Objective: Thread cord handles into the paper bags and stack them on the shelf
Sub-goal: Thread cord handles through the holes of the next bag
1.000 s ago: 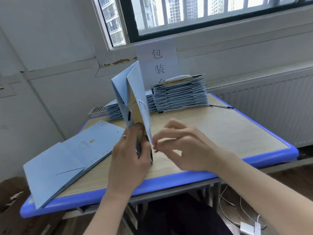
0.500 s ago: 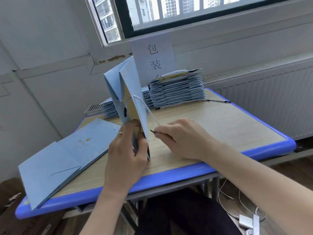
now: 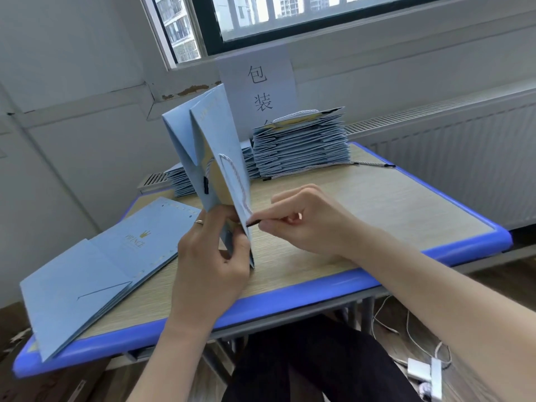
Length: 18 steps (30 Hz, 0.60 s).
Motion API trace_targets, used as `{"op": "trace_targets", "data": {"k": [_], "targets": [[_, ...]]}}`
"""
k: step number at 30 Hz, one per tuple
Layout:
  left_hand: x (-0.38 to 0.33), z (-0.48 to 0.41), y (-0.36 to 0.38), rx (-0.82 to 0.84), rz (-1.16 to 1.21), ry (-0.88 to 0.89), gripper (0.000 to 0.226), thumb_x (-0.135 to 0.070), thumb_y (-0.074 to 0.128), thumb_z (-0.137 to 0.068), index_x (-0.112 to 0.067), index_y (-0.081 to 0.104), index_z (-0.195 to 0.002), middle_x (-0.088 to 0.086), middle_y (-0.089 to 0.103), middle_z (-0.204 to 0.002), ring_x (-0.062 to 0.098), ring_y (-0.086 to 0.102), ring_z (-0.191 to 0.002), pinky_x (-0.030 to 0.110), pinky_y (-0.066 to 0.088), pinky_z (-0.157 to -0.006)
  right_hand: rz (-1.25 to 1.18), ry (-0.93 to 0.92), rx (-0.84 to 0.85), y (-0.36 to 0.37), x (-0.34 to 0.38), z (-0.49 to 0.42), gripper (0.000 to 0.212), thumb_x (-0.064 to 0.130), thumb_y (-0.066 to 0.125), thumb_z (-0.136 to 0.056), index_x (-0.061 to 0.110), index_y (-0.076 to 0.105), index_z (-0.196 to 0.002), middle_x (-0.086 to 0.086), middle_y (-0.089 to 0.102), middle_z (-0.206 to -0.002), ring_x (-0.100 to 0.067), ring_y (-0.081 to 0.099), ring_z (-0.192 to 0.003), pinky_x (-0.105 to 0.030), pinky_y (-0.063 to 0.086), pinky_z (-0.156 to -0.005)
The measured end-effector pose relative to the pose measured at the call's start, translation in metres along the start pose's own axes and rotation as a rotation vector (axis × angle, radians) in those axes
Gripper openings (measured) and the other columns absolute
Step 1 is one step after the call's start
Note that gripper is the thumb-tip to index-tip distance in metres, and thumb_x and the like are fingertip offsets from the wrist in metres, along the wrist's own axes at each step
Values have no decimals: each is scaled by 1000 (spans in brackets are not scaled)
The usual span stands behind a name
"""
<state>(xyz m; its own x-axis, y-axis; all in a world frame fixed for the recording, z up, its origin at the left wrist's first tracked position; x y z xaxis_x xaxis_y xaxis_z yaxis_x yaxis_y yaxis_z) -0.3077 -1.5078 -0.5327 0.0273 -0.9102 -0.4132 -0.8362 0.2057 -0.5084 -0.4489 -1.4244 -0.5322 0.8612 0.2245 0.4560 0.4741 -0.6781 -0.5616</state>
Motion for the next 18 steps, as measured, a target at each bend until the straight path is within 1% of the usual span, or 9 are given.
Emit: {"op": "trace_targets", "data": {"k": [3, 6, 8, 10, 12, 14, 16, 18], "targets": [[1, 0, -1, -4, -1, 2, 8, -11, 53, -82, -15, 56, -88, -6, 51, -69, 13, 44, -51, 14, 33, -44, 2, 36, 4, 1, -4, 1, 15, 25, 73, -88, 28, 81, -101, 26, 54, -61, -5, 50, -59, -22, 36, -59], [0, 0, -1, -6, 23, 5, 6, -11, 54, -82, -14, 57, -87, -7, 52, -71, 13, 46, -52, 17, 36, -42, 91, 27, 20, 1, -3, 2, 12, 30, 75, -85, 29, 81, -95, 30, 50, -58, 3, 51, -60, -19, 32, -58], [-1, 0, -1, -1, 32, 6, 7, -11, 55, -83, -14, 58, -88, -7, 53, -72, 14, 47, -54, 18, 39, -42, 122, 17, 18, 1, -1, 3, 14, 34, 70, -88, 28, 81, -95, 30, 47, -57, 5, 49, -58, -20, 32, -57], [-2, 0, -1, 5, 36, 6, 8, -11, 55, -83, -15, 59, -89, -7, 54, -73, 14, 48, -57, 17, 41, -43, 160, 16, 27, 1, 1, 2, 18, 36, 65, -90, 28, 81, -93, 28, 45, -56, 5, 47, -56, -24, 35, -54], [-2, 0, -1, 13, 39, 1, 10, -13, 55, -83, -15, 61, -91, -7, 56, -76, 13, 50, -60, 19, 44, -44, 229, 12, 49, 2, 3, 1, 20, 37, 62, -91, 27, 78, -84, 21, 44, -56, -1, 44, -55, -28, 36, -52], [-3, 0, -1, 18, 47, -2, 11, -13, 56, -83, -15, 62, -92, -7, 57, -78, 12, 51, -62, 17, 45, -45, 283, 4, 56, 4, 4, 1, 24, 34, 60, -91, 24, 71, -73, 16, 42, -56, -8, 41, -55, -28, 34, -52], [-4, 0, -1, 21, 60, -5, 11, -13, 56, -83, -15, 62, -92, -6, 57, -78, 12, 51, -62, 13, 43, -46, 308, -3, 60, 4, 6, 2, 25, 32, 60, -91, 23, 68, -69, 14, 43, -57, -10, 42, -56, -29, 37, -51], [-4, 0, -1, 21, 60, -5, 11, -14, 56, -84, -15, 62, -93, -4, 58, -79, 14, 51, -61, 14, 42, -45, 329, -18, 60, 4, 7, 3, 26, 32, 59, -90, 21, 67, -68, 11, 43, -59, -13, 43, -56, -31, 40, -51]]}}
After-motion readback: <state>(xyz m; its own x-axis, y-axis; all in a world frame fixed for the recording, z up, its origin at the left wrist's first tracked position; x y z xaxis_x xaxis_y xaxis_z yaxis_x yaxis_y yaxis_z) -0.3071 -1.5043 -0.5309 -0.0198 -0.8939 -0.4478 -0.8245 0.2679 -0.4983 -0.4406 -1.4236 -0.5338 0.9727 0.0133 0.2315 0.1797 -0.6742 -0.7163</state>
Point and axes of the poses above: each hand's wrist, its own z-axis away from the middle knuckle, its own y-axis out of the palm, x = y × z, the point moved 5 cm from there along -z, towards the middle knuckle
